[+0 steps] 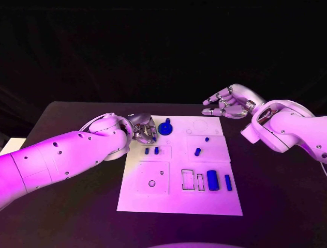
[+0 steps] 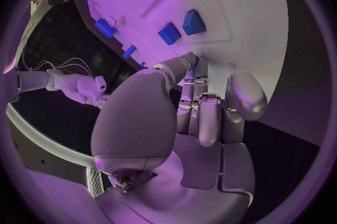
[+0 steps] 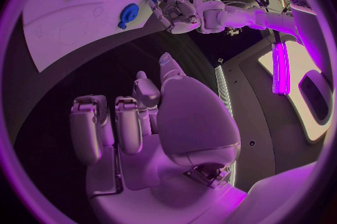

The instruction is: Assemble the parts on the task board

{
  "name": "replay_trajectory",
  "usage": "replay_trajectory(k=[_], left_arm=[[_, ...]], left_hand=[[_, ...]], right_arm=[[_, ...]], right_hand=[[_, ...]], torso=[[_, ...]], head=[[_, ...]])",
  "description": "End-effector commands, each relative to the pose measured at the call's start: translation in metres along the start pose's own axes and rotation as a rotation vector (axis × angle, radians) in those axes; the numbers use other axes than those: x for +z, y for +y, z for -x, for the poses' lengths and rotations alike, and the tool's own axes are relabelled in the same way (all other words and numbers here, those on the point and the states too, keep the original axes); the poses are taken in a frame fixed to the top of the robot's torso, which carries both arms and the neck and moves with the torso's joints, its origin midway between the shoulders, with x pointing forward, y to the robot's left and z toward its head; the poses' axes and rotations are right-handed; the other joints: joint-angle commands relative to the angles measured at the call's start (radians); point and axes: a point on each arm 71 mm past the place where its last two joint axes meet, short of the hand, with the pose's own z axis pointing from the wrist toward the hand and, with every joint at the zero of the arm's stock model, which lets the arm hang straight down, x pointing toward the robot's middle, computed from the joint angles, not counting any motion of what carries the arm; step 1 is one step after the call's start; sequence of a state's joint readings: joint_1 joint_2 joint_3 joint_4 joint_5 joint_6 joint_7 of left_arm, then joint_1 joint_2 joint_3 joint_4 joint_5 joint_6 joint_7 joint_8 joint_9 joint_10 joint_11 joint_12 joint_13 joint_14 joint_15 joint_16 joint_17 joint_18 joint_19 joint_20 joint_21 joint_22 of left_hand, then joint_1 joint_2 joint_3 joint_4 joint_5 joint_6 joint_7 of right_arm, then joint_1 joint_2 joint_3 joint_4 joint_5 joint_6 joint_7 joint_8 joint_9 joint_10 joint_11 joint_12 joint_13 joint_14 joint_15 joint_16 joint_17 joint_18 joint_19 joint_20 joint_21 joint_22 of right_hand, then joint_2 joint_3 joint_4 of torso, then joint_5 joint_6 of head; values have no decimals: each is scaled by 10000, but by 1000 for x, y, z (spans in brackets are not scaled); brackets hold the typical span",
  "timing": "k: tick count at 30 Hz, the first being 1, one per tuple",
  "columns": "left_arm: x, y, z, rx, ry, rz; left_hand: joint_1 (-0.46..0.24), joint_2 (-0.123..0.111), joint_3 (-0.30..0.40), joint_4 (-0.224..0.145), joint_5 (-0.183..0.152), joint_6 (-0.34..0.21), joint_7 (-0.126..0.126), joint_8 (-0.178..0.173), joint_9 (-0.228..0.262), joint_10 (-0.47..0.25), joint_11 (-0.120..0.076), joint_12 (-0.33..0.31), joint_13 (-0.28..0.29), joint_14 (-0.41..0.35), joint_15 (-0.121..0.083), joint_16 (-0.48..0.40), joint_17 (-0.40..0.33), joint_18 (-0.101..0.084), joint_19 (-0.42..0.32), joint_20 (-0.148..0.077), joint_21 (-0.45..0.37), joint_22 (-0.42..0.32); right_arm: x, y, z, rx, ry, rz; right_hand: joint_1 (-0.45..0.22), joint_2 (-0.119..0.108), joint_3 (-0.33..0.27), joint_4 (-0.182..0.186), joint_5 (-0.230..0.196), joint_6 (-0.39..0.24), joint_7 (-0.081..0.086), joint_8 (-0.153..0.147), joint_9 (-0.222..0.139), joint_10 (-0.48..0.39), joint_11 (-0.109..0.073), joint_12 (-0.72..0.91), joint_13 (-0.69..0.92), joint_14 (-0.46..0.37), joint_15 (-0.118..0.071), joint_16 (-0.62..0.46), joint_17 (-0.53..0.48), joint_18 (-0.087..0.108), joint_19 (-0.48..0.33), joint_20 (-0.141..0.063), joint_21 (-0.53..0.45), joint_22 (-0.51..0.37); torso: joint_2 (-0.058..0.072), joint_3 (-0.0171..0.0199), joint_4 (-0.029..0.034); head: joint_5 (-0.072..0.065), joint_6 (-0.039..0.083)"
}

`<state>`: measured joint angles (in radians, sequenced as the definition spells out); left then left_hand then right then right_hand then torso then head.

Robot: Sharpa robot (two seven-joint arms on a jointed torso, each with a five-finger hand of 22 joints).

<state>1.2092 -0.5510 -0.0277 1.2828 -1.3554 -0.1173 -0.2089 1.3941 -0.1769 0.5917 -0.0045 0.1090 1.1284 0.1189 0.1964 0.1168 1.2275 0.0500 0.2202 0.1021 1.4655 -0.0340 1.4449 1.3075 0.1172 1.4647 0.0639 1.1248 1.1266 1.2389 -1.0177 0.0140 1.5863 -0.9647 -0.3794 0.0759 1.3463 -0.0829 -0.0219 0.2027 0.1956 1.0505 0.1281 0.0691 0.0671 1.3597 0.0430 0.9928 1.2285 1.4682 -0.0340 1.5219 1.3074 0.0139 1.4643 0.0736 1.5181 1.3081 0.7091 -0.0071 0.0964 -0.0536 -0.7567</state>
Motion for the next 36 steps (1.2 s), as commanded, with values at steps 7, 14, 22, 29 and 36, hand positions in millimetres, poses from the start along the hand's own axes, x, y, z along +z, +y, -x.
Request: replay_trajectory(k=[7, 14, 22, 29, 36], left_arm=[[3, -1, -3, 121, 296, 59], [3, 2, -4, 166, 412, 203], [3, 2, -4, 162, 396, 142], [3, 2, -4, 135, 294, 118], [2, 5, -3, 130, 253, 226]], left_hand=[[-121, 1, -52, 2, 18, 65, 11, 30, 9, 66, -20, -78, 4, 592, -5, 65, 177, -172, 182, -25, -5, 19], [-142, -1, -73, -12, 13, 34, 21, -19, -2, 40, -10, -139, 2, 588, -2, 66, 174, -171, 175, -22, -12, 20], [-204, -57, -105, -53, 15, -207, 107, -246, -83, -113, 73, -355, -30, 572, 62, 48, 120, -189, 169, 12, 14, 67], [-327, -164, -82, -66, 24, -759, 243, -732, -298, -388, 234, -736, -131, 546, 194, 13, 9, -204, 154, 115, 16, 101], [-368, -208, -83, -65, 22, -870, 282, -850, -362, -445, 275, -845, -163, 538, 225, 3, -28, -199, 145, 148, -6, 90]], right_arm=[[0, 2, -2, -10, 150, 119], [0, 2, -2, -8, 161, 125], [-1, 2, -2, -10, 156, 121], [-1, 1, -1, -13, 148, 116], [-1, 1, -1, -20, 144, 80]], right_hand=[[-44, 74, -60, 7, 59, -61, 1, 33, 10, -76, -5, -13, -11, 828, 51, -45, 1831, 105, 504, 44, -44, 1627], [-44, 74, -60, 7, 59, -61, 1, 33, 10, -76, -5, -13, -11, 828, 51, -45, 1831, 105, 504, 44, -44, 1627], [-44, 74, -60, 7, 59, -61, 1, 33, 10, -76, -5, -13, -11, 828, 51, -45, 1831, 105, 504, 44, -44, 1627], [-44, 74, -60, 7, 59, -61, 1, 33, 10, -76, -5, -13, -11, 828, 51, -45, 1831, 105, 504, 44, -44, 1627], [-44, 74, -60, 7, 59, -61, 1, 33, 10, -76, -5, -13, -11, 828, 51, -45, 1831, 105, 504, 44, -44, 1627]], torso=[[0, -2, -5], [0, 2, -2], [-5, -1, 2], [-5, 1, -5], [-6, 4, 5]], head=[[-1, -23], [-15, -42], [-16, -49], [-9, -54], [-12, -62]])
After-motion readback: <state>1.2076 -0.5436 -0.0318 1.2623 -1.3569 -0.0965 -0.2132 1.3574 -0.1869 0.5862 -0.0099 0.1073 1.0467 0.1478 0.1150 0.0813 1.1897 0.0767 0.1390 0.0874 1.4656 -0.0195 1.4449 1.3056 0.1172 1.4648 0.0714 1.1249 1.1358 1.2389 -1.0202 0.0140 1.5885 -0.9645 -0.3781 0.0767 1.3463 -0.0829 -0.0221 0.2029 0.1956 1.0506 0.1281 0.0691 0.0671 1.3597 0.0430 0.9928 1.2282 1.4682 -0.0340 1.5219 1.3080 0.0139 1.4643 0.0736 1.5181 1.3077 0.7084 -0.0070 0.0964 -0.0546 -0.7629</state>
